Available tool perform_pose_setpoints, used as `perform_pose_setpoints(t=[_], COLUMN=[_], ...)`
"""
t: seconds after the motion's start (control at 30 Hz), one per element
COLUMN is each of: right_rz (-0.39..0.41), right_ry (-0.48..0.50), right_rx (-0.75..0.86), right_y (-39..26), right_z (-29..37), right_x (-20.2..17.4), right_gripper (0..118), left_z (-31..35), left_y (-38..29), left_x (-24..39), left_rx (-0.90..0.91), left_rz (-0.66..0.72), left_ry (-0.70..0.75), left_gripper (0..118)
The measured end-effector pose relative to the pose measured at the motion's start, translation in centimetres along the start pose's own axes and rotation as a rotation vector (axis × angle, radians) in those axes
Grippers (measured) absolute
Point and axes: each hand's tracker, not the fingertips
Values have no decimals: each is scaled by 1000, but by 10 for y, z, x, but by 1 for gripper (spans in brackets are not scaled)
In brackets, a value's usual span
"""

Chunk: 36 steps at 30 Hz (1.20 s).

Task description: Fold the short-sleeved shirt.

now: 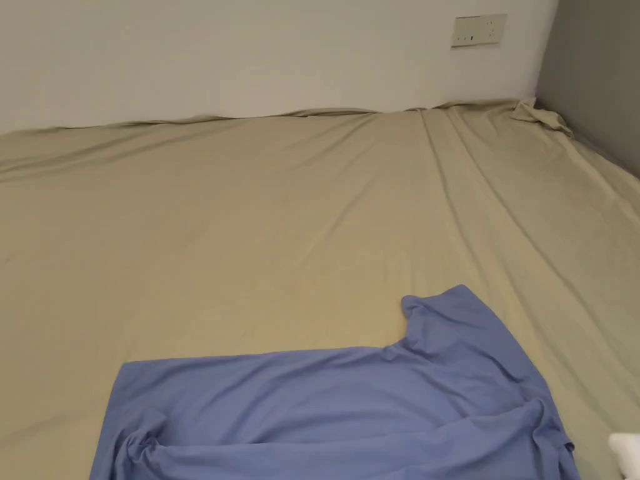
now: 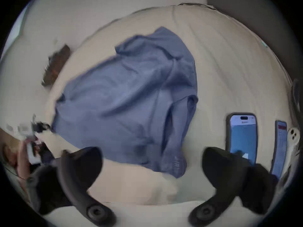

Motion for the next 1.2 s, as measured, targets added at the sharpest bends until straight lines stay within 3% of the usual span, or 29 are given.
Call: perform_pose_setpoints(t=[0.07, 0.13, 0.3, 0.33, 0.37, 0.4, 0.43, 0.47, 0.53, 0.67, 0.7, 0.73, 0.77, 0.83, 1.03, 1.07, 1.1, 1.13, 1.17, 1.2], right_rz=[-41, -26, 112, 141, 168, 217, 277, 287, 311, 304, 301, 294, 289, 276, 219, 216, 213, 212, 209, 205], right_ry=[36, 41, -57, -86, -121, -160, -216, -244, -182, -151, -144, -138, -128, -123, -140, -143, -149, -160, -171, -184], right_rx=[84, 176, 283, 262, 260, 278, 267, 275, 240, 257, 253, 244, 236, 217, 170, 163, 156, 151, 150, 146], right_y=[12, 26, 59, 65, 69, 73, 78, 78, 85, 88, 88, 89, 88, 85, 85, 86, 87, 89, 91, 93], right_z=[32, 54, 43, 34, 27, 18, 4, -4, -22, -30, -32, -35, -37, -41, -45, -46, -46, -48, -49, -52], right_x=[-16, -33, -58, -60, -66, -75, -83, -87, -92, -99, -97, -98, -96, -88, -63, -59, -56, -54, -52, -49], right_gripper=[117, 118, 118, 111, 65, 2, 2, 2, 2, 2, 2, 2, 2, 2, 2, 2, 2, 2, 2, 2], left_z=[13, 27, 10, 7, 7, 4, -2, -6, -12, -40, -52, -67, -80, -111, -163, -167, -164, -156, -152, -147], left_y=[12, 15, 27, 31, 34, 38, 46, 53, 75, 131, 146, 160, 174, 190, 200, 196, 195, 198, 199, 203], left_x=[3, 13, 30, 36, 40, 47, 53, 57, 55, 43, 39, 34, 30, 19, 13, 17, 17, 20, 21, 26], left_rx=[44, 74, 69, 83, 105, 119, 123, 148, 177, 224, 234, 227, 200, 31, -36, -66, -39, -27, -18, 32], left_rz=[49, 83, 103, 106, 95, 89, 67, 53, 7, -21, -43, -51, -71, -62, -43, -77, -47, 14, 3, -30], left_ry=[-31, -72, -106, -95, -92, -96, -45, -18, -6, 78, 136, 191, 217, 228, 232, 244, 167, 195, 209, 217], left_gripper=[118, 118, 117, 101, 41, 0, 0, 0, 0, 0, 27, 81, 118, 118, 117, 109, 99, 92, 61, 18])
